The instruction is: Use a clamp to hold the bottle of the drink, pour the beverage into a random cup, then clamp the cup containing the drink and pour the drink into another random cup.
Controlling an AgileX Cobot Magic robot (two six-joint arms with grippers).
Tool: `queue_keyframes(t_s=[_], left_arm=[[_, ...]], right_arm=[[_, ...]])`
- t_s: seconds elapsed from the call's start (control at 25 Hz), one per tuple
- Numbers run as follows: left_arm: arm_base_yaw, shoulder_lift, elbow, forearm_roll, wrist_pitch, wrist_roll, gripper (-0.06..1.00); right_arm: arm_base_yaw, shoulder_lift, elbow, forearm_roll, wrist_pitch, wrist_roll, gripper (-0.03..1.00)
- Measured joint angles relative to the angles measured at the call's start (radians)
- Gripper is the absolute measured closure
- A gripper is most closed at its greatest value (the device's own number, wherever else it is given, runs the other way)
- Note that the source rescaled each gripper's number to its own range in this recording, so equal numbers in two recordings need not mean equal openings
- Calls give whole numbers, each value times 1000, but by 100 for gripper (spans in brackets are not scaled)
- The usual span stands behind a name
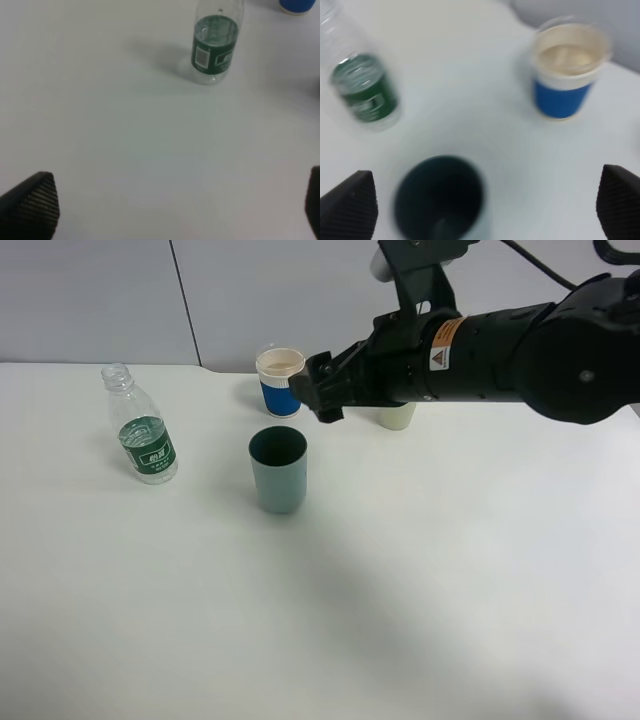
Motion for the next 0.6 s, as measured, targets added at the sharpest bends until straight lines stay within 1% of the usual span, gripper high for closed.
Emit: queue_keyframes(t_s=[0.16,0.36,0.6], left_arm=[[0,0,0,0,0,0,-6],[0,0,0,0,0,0,-6],[0,0,0,0,0,0,-6]], right_arm=[[-97,-7,0,1,15,0,23],[-204,-45,0,2,55,0,23],[-357,-150,0,2,134,0,23]])
